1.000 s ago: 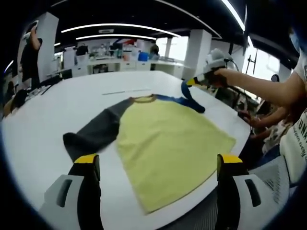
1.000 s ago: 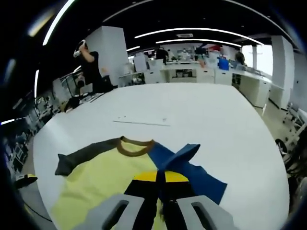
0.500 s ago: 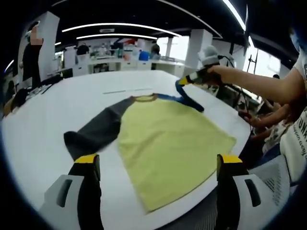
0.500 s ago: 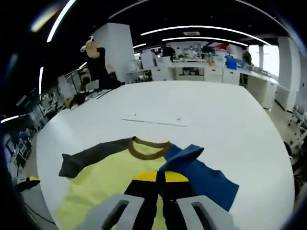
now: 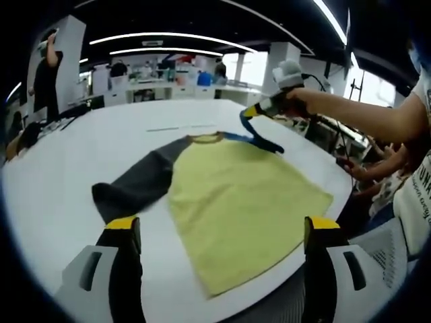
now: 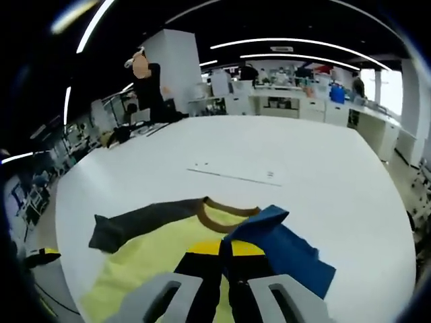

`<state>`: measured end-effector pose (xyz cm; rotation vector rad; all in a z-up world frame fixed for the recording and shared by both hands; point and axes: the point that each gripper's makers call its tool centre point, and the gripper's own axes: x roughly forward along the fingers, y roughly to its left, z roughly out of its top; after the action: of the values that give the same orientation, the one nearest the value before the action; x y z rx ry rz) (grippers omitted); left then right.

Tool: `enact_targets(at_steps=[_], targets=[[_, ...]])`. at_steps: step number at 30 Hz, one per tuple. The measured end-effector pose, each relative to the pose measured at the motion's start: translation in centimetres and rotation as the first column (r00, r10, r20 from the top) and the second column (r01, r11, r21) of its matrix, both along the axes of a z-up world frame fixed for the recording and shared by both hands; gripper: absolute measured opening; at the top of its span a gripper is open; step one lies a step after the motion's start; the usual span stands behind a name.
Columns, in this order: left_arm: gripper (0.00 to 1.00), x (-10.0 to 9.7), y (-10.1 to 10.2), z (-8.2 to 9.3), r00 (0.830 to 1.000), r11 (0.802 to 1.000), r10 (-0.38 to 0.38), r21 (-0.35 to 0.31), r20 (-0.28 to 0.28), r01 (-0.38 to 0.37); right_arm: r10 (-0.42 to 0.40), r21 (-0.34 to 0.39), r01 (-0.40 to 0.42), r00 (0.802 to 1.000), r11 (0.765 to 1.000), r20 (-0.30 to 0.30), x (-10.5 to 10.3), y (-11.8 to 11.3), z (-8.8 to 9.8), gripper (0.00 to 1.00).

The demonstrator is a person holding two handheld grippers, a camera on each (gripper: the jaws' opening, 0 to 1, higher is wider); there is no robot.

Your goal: Fold the garment on the visible template until the final outline fits inside the template.

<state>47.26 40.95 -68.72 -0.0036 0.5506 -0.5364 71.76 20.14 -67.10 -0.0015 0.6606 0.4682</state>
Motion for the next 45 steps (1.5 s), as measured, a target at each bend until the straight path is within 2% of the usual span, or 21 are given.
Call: enact_targets(at_steps=[16,25,30,39,45], targets=[[0.98,0.0,0.4,-0.3,1.0,1.0,0.014,-0.001,-0.004,-0.014,0.122,0.008,-0.123,0.992,0.992,0.043,-0.2,5.0,1.5,0.0],[0.98,0.0,0.5,-0.4,1.0,1.0,0.017,-0.002,-0.007,-0.017,0.203,0.009,-0.203,0.978,0.979,0.047,-1.1,8.3,1.3,0.0],[0.98,0.0,0.7,-0.6,1.0,1.0,0.021,0.0,-0.009,-0.021,0.261,-0.004,-0.261,0.965,0.965,0.028,-2.4,10.3,0.0,0.0],[0.98,0.0,0.8,-0.6,1.0,1.0,0.02,-0.001,-0.011,-0.02,0.33,-0.045,-0.33,0.944,0.943,-0.021,-4.5,12.5,-2.8,0.0],[0.98,0.0,0.8,-0.7,1.0,1.0,0.018,0.002,-0.011,-0.018,0.345,-0.044,-0.347,0.937,0.937,-0.056,-5.3,13.5,-4.5,0.0]])
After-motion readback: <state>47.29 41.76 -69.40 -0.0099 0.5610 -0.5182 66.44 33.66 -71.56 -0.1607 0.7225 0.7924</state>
